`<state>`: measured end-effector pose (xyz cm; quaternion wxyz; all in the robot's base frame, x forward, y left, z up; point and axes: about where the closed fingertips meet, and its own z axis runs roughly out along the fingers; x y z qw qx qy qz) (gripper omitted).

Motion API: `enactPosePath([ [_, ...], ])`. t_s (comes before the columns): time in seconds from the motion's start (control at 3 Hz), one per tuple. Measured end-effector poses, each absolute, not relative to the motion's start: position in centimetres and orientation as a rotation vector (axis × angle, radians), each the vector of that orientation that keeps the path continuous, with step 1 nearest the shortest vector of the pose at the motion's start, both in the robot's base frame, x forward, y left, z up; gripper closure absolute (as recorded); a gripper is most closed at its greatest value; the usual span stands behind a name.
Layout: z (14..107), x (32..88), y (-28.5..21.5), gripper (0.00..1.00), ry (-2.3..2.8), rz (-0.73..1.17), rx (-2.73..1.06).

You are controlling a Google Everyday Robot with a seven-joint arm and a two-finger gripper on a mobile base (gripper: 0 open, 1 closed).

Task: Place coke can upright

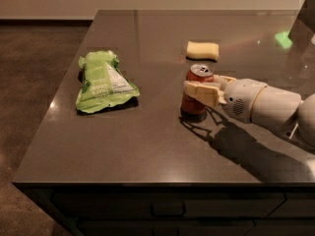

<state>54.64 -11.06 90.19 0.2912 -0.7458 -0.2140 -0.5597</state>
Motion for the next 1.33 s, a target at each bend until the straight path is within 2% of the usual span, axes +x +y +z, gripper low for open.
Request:
enactPosePath([
  [0.67,90.26,54.64,-10.65,0.12,-0.574,-1.486,-1.985],
  [1.0,90.29,54.64,-10.47,0.0,-0.575,-1.483,-1.983],
  [1.33,90.29,54.64,-10.46,0.0,-0.575,-1.483,-1.983],
])
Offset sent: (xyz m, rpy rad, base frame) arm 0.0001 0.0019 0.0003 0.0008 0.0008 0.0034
